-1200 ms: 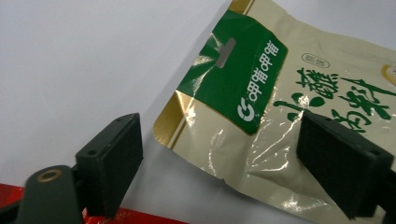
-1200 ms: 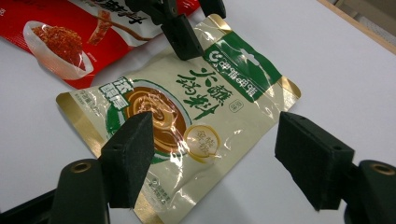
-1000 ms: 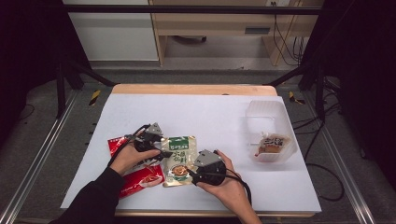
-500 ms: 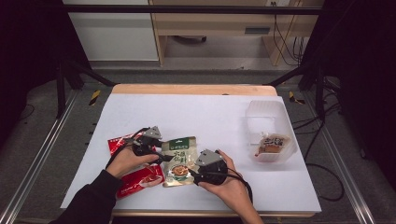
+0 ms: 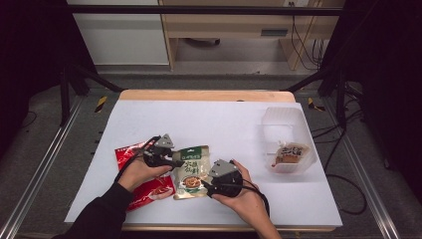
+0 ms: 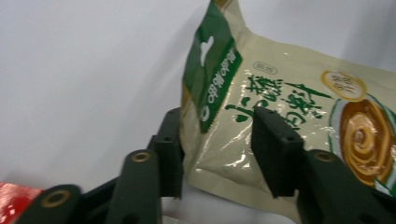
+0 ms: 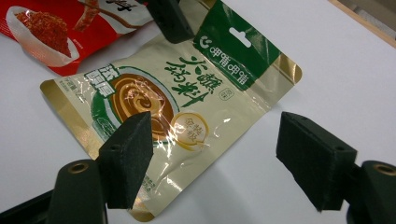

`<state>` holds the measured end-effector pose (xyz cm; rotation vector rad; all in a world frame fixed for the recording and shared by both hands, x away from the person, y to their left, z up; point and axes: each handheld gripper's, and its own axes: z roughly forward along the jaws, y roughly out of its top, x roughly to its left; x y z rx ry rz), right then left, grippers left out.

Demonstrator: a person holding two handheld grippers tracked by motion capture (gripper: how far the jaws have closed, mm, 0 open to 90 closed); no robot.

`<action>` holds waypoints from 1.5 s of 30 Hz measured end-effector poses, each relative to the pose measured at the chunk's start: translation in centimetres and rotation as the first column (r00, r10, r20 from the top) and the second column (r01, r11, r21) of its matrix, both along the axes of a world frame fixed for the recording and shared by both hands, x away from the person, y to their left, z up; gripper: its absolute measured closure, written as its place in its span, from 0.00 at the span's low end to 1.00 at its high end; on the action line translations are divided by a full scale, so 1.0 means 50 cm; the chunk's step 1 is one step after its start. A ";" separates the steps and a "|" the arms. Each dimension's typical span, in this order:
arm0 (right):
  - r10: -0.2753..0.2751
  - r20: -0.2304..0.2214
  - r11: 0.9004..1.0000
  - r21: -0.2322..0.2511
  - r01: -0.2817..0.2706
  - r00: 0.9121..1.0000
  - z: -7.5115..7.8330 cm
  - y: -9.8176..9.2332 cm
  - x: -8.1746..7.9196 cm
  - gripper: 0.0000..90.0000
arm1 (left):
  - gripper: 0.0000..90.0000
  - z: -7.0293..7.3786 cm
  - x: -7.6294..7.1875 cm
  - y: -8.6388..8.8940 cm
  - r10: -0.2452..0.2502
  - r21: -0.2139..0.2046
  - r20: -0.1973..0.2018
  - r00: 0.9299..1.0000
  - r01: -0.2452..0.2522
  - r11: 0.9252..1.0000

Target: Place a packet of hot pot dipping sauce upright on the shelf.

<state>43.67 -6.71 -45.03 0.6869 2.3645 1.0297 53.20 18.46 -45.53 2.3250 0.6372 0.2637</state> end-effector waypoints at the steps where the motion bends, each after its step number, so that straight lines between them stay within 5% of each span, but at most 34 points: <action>1: 0.000 -0.001 1.000 -0.002 0.000 1.000 0.000 0.000 0.000 0.31 | 0.76 0.000 0.001 0.001 0.011 0.011 0.012 1.000 -0.011 1.000; 7: -0.002 0.000 1.000 -0.005 0.002 1.000 -0.001 0.000 0.001 0.30 | 0.99 -0.002 0.006 0.004 0.042 0.010 0.027 0.999 -0.043 0.999; 13: -0.007 0.003 1.000 0.000 0.007 1.000 0.005 -0.003 -0.001 0.29 | 1.00 0.013 -0.001 0.004 0.040 0.001 0.070 0.997 -0.040 0.999; 23: -0.019 0.012 1.000 -0.021 0.019 1.000 0.032 -0.014 0.002 0.27 | 1.00 0.084 -0.018 0.004 -0.023 -0.035 0.144 0.989 0.028 0.999; 31: -0.034 -0.019 0.998 -0.059 0.033 0.999 0.080 -0.032 0.014 0.20 | 1.00 0.140 -0.034 -0.012 -0.089 -0.022 0.193 0.977 0.095 0.995; 36: 0.013 -0.028 0.996 -0.086 -0.015 1.000 0.123 -0.041 0.018 0.15 | 1.00 0.171 -0.047 -0.030 -0.132 -0.008 0.217 0.967 0.137 0.990; 45: 0.061 0.008 0.979 -0.197 -0.058 0.998 0.200 -0.060 0.023 0.32 | 1.00 0.207 -0.066 -0.049 -0.200 0.018 0.232 0.952 0.201 0.979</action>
